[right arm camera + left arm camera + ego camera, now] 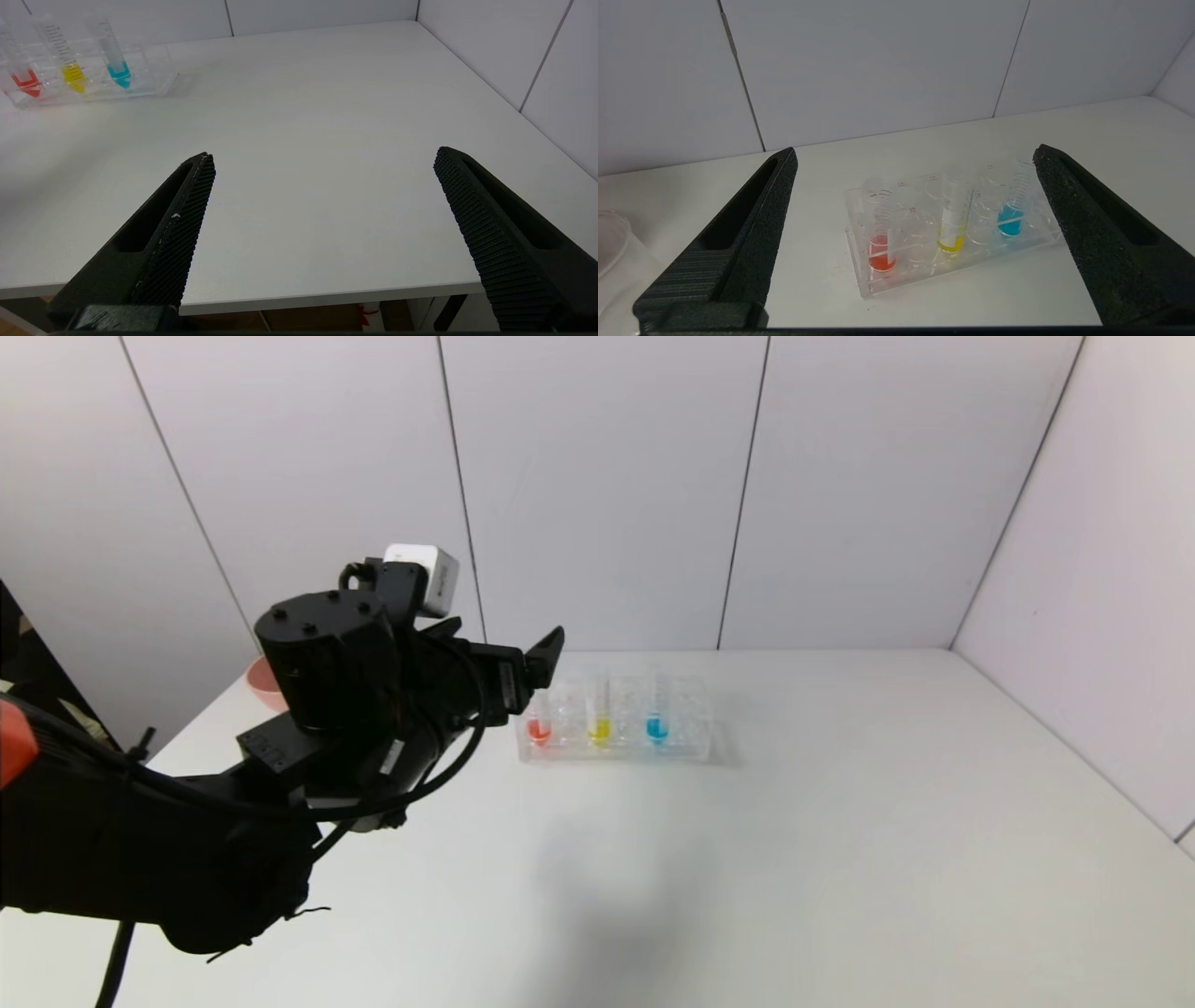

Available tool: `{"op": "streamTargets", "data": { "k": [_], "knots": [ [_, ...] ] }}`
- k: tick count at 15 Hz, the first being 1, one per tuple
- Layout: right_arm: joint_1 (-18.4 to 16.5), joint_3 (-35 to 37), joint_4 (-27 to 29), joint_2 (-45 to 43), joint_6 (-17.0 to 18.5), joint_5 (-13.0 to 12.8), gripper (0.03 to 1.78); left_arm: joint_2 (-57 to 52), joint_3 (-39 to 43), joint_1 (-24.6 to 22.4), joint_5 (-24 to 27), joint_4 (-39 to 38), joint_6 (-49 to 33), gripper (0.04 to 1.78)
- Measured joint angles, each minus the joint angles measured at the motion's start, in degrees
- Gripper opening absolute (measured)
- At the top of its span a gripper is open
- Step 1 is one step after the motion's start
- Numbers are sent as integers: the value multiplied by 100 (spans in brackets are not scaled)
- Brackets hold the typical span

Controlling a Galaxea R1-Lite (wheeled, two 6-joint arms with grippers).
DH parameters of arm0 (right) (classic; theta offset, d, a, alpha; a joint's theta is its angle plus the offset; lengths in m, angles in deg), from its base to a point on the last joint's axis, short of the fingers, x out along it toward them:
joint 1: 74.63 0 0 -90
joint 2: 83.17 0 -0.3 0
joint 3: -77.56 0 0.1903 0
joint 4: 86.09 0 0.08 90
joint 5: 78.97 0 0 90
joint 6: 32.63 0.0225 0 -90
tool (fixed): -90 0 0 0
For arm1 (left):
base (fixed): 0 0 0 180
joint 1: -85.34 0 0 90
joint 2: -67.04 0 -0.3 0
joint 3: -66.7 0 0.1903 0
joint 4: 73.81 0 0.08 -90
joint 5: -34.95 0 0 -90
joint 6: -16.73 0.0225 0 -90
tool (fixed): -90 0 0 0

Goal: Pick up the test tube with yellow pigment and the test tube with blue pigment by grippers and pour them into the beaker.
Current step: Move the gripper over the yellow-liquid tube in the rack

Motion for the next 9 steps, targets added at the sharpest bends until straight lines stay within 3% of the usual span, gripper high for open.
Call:
{"op": "streamTargets", "data": {
  "k": [3,9],
  "knots": [
    [0,0,0,0,-2,0,171,452,-15,363,-647,-408,32,176],
    [-2,0,0,0,-2,0,171,1393,-113,684,-1157,-1198,132,176]
  ]
}}
